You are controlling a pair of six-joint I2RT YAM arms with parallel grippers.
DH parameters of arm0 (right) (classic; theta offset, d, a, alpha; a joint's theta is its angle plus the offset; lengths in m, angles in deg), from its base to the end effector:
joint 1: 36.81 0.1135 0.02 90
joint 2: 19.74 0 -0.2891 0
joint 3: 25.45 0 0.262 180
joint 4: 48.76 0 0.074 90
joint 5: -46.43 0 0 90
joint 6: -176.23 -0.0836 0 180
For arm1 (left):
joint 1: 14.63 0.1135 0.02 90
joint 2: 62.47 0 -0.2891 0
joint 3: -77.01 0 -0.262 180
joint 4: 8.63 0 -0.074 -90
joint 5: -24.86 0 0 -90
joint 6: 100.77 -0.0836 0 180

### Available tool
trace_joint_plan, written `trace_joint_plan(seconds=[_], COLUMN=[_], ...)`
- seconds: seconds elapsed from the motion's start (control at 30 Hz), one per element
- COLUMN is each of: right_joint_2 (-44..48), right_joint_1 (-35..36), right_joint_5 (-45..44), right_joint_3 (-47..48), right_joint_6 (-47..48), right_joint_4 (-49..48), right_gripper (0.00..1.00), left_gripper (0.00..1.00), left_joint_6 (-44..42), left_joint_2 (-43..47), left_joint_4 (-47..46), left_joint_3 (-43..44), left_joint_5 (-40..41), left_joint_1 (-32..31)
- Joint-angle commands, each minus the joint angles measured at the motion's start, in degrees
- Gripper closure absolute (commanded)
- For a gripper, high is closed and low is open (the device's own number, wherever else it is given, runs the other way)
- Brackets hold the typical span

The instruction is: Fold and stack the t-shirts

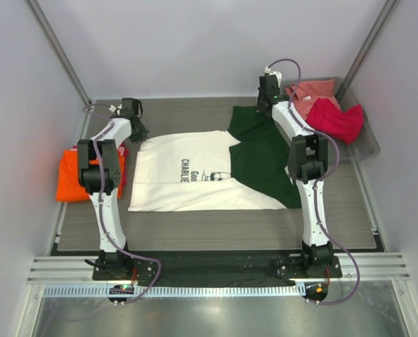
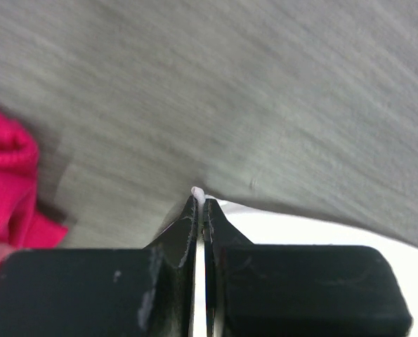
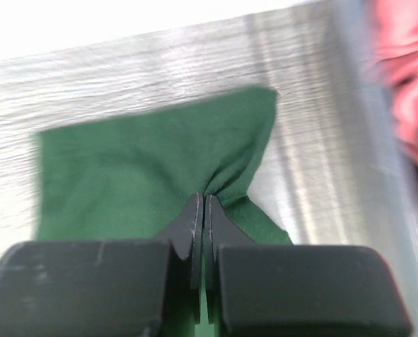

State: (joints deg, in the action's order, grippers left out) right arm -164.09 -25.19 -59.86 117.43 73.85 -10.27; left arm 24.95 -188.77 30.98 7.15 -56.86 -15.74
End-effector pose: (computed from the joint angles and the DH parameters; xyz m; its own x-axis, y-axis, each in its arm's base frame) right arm 0.6268 0.1049 0.1762 -0.6108 0.0845 -0.7873 0.1517 0.9884 -0.0116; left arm 0.5311 0.0018 0.1440 -0.6350 -0.5655 -0.5262 -0.5328 0.8139 -0.2317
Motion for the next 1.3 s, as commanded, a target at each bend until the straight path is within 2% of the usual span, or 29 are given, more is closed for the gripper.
trace_joint_plan(seconds=[0.0,0.33,0.67,1.07,1.27], right_joint_2=[10.8,20.9,35.1,51.0,59.4], right_joint_1=[0.1,0.1,0.2,2.3,5.0], right_joint_5=[0.4,2.6,4.0,0.0,-4.5], right_joint_3=[-3.2,-14.5,-34.4,-53.6,-61.9], right_joint_6=[-0.2,-0.8,-2.7,-2.6,-3.3], right_joint_4=[-2.5,-4.9,-10.1,-12.1,-11.8], right_gripper=[0.99,0.99,0.99,0.99,0.99], left_gripper=[1.0,1.0,1.0,1.0,1.0], left_joint_6=[0.2,0.7,0.3,-1.6,-1.5], left_joint_2=[5.9,9.9,16.6,20.9,25.0], left_joint_4=[-1.5,-2.6,-8.3,-16.2,-19.8], left_joint_3=[-2.4,-5.3,-13.0,-19.7,-25.7], left_joint_5=[-1.3,-2.0,-1.4,-4.1,-2.5], left_joint_1=[0.2,-0.3,-0.3,-0.4,-1.2])
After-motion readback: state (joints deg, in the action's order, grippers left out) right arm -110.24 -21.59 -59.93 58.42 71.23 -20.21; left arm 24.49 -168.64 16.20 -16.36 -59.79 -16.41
